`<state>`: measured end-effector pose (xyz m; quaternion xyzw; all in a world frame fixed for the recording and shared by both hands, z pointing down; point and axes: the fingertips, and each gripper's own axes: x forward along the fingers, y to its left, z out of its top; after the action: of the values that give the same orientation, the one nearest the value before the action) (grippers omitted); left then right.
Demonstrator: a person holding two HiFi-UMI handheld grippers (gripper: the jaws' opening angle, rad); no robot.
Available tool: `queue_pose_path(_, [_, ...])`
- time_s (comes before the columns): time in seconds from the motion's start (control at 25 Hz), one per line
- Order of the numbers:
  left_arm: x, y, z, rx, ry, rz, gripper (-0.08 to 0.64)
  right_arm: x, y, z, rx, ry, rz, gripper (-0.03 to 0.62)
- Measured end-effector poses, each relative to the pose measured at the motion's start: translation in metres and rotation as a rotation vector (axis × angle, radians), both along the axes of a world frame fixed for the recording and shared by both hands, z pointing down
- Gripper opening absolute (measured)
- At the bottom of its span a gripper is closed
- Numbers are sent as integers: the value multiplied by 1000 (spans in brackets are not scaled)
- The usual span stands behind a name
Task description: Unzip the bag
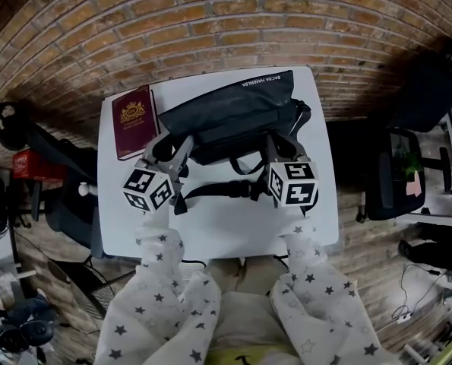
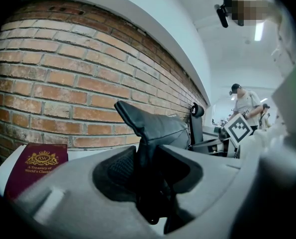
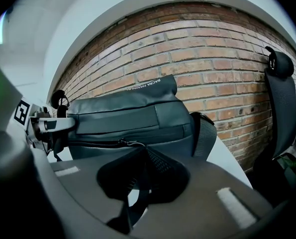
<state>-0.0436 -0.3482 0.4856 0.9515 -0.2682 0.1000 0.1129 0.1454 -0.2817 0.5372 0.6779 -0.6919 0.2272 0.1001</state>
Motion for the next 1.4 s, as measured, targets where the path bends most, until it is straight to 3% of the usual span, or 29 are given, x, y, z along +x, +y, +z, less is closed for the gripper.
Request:
queue_pose_path(0.28, [1, 1, 0, 0, 3, -9, 137, 22, 4, 1, 0, -22, 80, 18])
queue_pose_path(0.96, [1, 0, 0, 6, 10, -21, 137, 56, 5, -3, 6, -6, 148, 18])
queue_pose_path(1.4, [-1, -2, 0, 3, 16, -23, 137, 87, 12, -5, 4, -13, 248, 18])
